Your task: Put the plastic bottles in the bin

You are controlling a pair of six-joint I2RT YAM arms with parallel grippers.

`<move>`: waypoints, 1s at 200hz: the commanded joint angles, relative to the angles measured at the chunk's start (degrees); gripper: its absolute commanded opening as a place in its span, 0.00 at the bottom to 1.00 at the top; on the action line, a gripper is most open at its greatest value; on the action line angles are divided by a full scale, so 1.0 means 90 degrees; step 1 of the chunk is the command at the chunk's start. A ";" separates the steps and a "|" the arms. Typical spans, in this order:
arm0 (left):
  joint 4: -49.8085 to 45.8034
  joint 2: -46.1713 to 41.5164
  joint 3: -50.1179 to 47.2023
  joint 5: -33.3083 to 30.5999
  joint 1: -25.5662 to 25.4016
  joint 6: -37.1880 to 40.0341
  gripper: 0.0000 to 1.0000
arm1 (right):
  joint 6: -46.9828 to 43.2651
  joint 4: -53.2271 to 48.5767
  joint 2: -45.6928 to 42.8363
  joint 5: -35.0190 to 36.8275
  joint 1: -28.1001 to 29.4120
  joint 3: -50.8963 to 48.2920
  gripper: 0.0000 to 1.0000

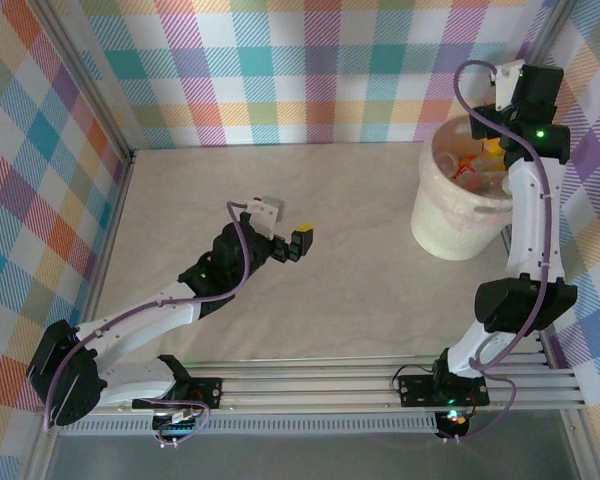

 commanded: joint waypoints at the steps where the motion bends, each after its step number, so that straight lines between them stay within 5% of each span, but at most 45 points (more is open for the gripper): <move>1: -0.0082 -0.0279 -0.0102 -0.0223 0.0096 -0.0067 1.00 | 0.0330 -0.0548 -0.0222 -0.0830 0.0014 0.0411 0.95; 98: -0.0191 -0.0440 -0.0207 -0.0446 0.0362 -0.0425 1.00 | 0.1266 -0.0911 -0.0979 -0.1065 0.0005 -0.0783 1.00; 142: -0.0279 -0.0352 -0.0182 -0.0445 0.0385 -0.0466 1.00 | 0.1854 -0.0876 0.0034 0.0597 -0.0093 0.0413 1.00; 200: -0.0367 -0.0286 -0.0217 -0.0535 0.0454 -0.0473 1.00 | 0.1374 -0.1010 0.1101 -0.1956 -0.0155 0.1220 1.00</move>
